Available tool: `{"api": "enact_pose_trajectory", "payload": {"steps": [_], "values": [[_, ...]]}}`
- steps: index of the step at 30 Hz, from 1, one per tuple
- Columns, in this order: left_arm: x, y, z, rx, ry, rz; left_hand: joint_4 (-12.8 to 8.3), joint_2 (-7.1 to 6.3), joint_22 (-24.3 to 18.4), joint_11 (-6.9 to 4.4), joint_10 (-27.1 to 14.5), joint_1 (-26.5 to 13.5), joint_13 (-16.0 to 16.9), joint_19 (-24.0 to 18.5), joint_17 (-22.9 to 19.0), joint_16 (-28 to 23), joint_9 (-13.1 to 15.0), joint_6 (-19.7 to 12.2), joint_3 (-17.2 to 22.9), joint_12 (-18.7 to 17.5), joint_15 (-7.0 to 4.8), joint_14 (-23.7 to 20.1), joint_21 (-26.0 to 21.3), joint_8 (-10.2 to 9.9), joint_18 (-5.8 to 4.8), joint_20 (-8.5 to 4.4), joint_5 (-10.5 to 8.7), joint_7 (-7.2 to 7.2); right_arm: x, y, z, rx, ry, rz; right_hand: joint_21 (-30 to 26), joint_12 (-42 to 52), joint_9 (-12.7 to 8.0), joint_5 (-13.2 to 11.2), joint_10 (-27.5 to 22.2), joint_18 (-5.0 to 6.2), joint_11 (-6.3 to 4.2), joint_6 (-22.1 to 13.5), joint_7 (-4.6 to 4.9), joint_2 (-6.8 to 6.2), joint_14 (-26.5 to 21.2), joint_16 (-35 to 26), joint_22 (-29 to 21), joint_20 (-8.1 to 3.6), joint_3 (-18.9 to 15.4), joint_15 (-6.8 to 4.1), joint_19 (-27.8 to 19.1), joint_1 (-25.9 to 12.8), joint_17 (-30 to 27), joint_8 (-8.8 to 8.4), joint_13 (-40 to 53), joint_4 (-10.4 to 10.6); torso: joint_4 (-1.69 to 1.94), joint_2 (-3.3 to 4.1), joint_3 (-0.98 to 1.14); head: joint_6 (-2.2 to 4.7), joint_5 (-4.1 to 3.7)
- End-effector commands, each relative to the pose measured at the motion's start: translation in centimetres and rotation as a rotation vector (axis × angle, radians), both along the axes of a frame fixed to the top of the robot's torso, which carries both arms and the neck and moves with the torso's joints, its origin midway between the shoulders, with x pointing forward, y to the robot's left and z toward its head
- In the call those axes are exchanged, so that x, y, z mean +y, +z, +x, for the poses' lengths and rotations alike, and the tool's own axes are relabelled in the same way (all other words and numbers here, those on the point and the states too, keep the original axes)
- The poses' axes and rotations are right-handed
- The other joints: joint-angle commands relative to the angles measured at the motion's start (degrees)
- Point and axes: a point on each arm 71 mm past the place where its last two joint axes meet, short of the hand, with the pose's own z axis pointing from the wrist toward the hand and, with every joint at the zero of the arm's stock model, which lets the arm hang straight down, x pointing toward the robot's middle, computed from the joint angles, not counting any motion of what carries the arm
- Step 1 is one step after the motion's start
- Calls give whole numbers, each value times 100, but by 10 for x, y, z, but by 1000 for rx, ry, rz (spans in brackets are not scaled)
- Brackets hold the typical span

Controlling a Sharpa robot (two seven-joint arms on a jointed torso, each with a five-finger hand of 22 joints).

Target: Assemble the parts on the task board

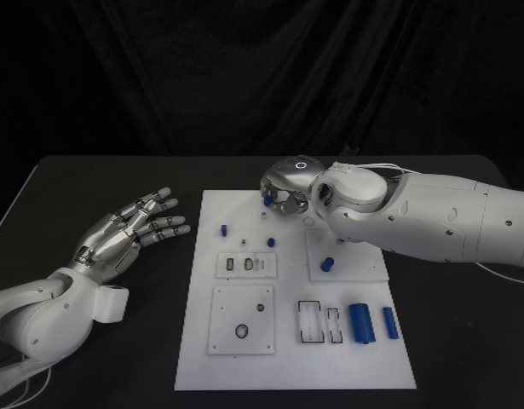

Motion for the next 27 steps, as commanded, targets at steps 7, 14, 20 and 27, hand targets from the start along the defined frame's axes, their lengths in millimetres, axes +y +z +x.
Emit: {"api": "enact_pose_trajectory", "payload": {"steps": [7,14,20,27], "values": [[1,6,1,-68,9,-45,2,-22,8,55,6,44,-5,-51,-12,38,4,-8,60,32,14,-59,10,0,-55,16,35,50,-1,-9,1,41,-18,-31,-315,-490,809,-422,-798,20,234,-1123,29,-141,-281,-273,-332,123,99,109,-316,-222,-387,-983,-71,61,2,0,-2,-17,-6],[1,6,1,-67,9,-45,1,-21,8,59,4,43,-5,-56,-13,41,4,-9,71,33,17,-62,10,0,-58,16,36,54,-3,-8,2,30,-26,-18,-849,-826,-603,-820,-1818,140,383,-3844,-175,-83,-747,-644,-863,175,-251,162,-783,-270,-965,-1562,-110,8,3,1,-1,-15,-6],[2,6,1,-67,12,-44,1,-21,8,59,4,43,-5,-56,-13,41,4,-9,71,33,17,-62,10,0,-58,16,36,54,-13,0,0,-30,-15,47,-1053,-624,-590,-647,-1809,182,371,-3604,-131,-11,-937,-789,-1023,186,-308,163,-933,-121,-1201,-1505,-9,-85,5,1,-5,6,1],[3,6,1,-68,13,-43,-1,-21,8,62,2,42,-6,-60,-14,44,5,0,79,35,19,-64,10,1,-61,16,36,57,-38,23,-11,-100,-13,112,-1060,-11,-221,-447,-1136,167,267,-2122,15,90,-874,-754,-924,164,-273,149,-839,-12,-1158,-1222,241,-153,-9,-8,0,50,-5]]}}
